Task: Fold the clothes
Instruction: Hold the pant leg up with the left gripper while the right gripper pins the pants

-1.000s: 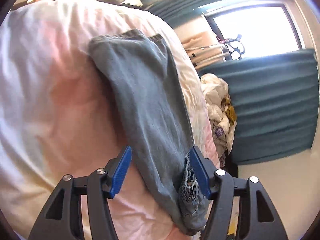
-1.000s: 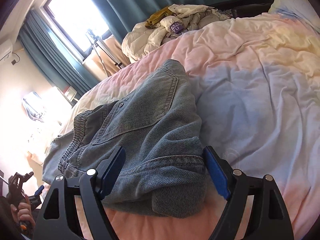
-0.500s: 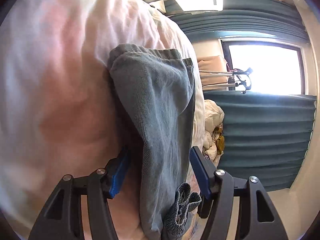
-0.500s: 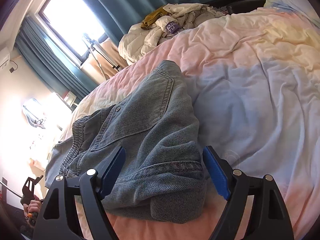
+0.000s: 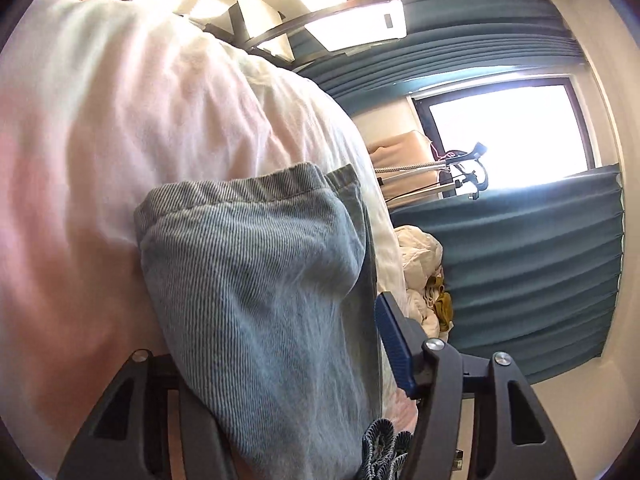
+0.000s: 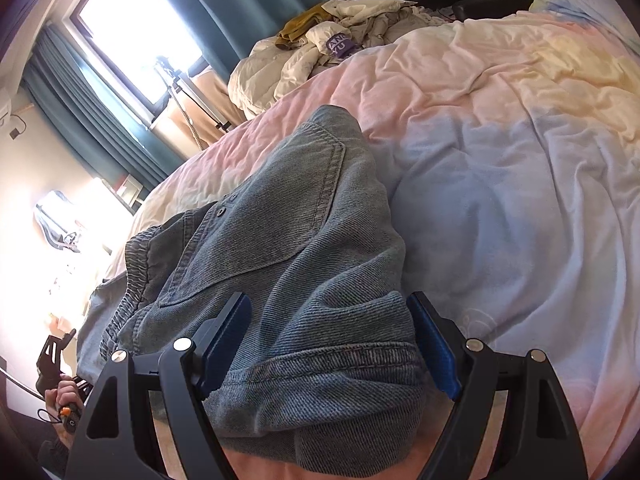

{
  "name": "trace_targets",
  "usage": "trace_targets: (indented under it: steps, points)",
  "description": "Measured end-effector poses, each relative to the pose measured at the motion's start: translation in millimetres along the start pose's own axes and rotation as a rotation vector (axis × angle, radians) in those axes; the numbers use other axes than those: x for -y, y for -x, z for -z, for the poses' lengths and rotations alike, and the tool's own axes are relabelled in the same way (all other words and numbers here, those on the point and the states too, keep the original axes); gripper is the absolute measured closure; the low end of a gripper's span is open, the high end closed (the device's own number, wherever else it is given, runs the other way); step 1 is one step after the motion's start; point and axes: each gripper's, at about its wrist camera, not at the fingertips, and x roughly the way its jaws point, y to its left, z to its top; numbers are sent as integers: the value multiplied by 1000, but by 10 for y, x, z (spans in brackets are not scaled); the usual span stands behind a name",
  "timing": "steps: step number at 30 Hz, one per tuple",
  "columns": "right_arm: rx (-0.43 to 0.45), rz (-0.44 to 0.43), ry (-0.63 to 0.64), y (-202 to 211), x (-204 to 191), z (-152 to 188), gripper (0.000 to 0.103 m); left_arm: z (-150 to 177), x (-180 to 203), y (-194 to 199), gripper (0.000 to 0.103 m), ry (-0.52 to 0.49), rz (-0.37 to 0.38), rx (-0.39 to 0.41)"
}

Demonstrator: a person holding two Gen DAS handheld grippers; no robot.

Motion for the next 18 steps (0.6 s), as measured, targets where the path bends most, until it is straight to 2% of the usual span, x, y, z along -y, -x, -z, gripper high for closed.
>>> trace_targets:
  steps: [2,3,5,7,8,14,18]
  points:
    - [1,6,9,-15,-22,4,22,-9,39,-44,57,-40,-16,-1]
    - [1,9,10,-23,-26,5,22,-5,69,-68,67,-67,-30,1]
    - [0,13,8,-38,-29,4,22,8,139,-99,71,-110,-45,6]
    - [1,17,4,-51,-27,-2,22,24,229,-88,89,-153,-57,26]
    - [1,19,2,-56,-24,-7,22,31,300,-78,94,-175,-69,44]
    - [-5,26,-3,-77,-26,-14,22,157,898,33,97,-294,-18,65]
    - [-4,15,-14,-15,-14,-25,22,306,1306,160,97,-333,45,58]
